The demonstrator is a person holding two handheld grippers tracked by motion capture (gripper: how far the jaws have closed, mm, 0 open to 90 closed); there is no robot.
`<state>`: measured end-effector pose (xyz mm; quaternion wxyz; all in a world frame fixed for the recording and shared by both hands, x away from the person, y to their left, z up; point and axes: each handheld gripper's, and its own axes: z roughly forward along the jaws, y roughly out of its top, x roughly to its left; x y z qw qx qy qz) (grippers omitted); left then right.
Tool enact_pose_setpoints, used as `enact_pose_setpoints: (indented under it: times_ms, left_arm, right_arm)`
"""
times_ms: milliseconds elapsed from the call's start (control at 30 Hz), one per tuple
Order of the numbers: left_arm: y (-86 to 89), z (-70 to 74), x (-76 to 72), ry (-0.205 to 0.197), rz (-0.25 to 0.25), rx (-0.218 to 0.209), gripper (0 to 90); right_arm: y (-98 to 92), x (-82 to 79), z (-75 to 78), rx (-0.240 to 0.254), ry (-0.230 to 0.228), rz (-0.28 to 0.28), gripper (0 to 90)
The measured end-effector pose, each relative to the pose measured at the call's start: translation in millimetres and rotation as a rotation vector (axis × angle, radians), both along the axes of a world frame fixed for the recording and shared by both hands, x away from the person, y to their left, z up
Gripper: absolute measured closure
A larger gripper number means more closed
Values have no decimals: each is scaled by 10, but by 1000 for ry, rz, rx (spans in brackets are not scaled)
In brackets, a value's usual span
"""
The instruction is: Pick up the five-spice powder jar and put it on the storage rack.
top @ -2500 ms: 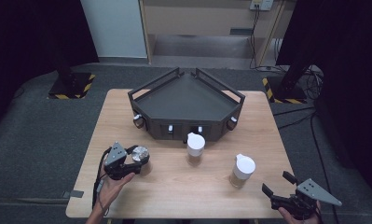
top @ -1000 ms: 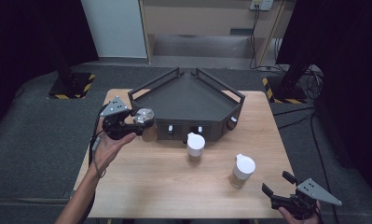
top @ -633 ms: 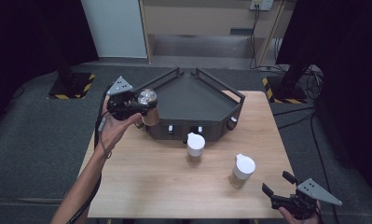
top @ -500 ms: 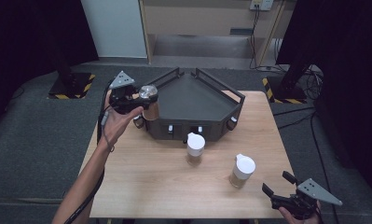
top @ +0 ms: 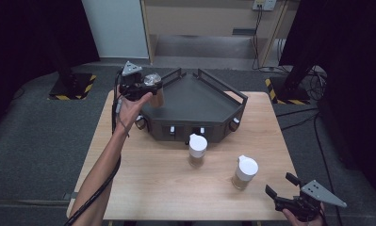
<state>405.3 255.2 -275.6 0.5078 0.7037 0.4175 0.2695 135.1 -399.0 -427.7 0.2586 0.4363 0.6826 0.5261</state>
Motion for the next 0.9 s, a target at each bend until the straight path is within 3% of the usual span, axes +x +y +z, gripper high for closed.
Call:
enact_pose_setpoints:
  times_ms: [400, 900]
  left_arm:
    - [-120, -163, 178, 41, 53, 12, 337]
    - [-163, -238, 252, 71, 52, 24, 336]
  right_arm:
    - [-11, 0, -6, 8, 0, 1, 54]
    - [-16, 0, -7, 11, 0, 2, 54]
